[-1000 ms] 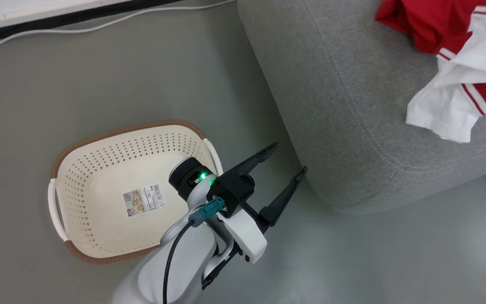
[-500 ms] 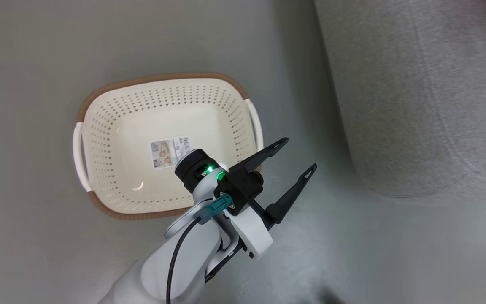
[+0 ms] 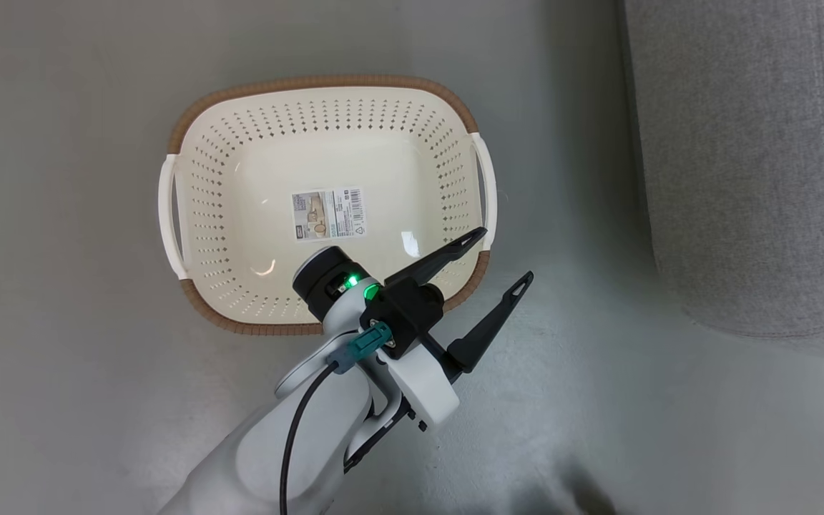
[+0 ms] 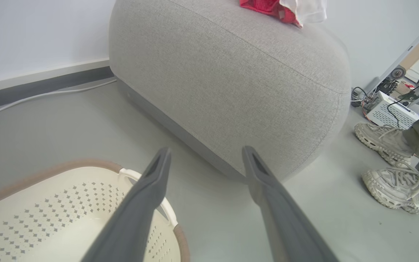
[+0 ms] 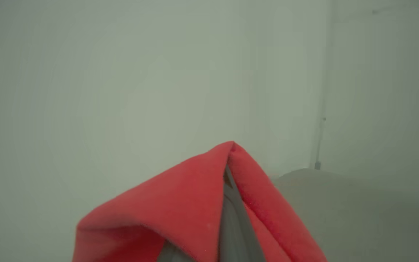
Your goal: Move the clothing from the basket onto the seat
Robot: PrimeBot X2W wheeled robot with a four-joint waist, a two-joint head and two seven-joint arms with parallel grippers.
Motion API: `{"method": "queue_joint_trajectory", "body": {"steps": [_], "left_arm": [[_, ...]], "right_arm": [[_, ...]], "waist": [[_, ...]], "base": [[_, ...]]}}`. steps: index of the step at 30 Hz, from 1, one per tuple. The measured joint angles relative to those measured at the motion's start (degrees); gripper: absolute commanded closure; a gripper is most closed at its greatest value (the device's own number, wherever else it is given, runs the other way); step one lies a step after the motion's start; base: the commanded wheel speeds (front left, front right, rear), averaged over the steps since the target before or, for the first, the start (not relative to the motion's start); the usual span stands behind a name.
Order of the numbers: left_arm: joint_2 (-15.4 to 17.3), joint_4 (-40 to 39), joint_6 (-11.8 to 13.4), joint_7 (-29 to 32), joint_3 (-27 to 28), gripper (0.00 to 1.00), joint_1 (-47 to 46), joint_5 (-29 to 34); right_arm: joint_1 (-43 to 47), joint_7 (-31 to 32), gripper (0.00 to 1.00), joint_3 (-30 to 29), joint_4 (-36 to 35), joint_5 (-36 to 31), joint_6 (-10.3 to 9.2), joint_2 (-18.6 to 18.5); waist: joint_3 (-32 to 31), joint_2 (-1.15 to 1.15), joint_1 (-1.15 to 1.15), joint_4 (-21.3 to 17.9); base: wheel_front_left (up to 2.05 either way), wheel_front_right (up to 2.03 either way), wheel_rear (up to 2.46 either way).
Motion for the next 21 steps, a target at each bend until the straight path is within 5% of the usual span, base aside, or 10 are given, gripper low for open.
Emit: {"method": "queue_joint_trajectory", "body": {"steps": [11, 20, 21], "left_arm": [[0.1, 2.0, 0.0, 0.0, 0.5, 0.0, -0.1, 0.0], [0.1, 2.8, 0.0, 0.0, 1.1, 0.0, -0.1, -0.1], [0.1, 2.8, 0.0, 0.0, 1.2, 0.0, -0.1, -0.3]], "right_arm": [[2.6, 0.5, 1.0, 2.3, 17.9, 5.9, -0.02, 1.1], [4.6, 0.4, 1.0, 10.1, 21.0, 15.8, 0.01, 4.1], [5.2, 0.4, 0.84, 11.3, 21.0, 17.0, 0.01, 4.4]], "waist": [[1.8, 0.0, 0.0, 0.5], [1.7, 0.0, 0.0, 0.5], [1.6, 0.0, 0.0, 0.5]], "base": [[0.0, 0.0, 0.0], [0.0, 0.0, 0.0], [0.0, 0.0, 0.0]]}}
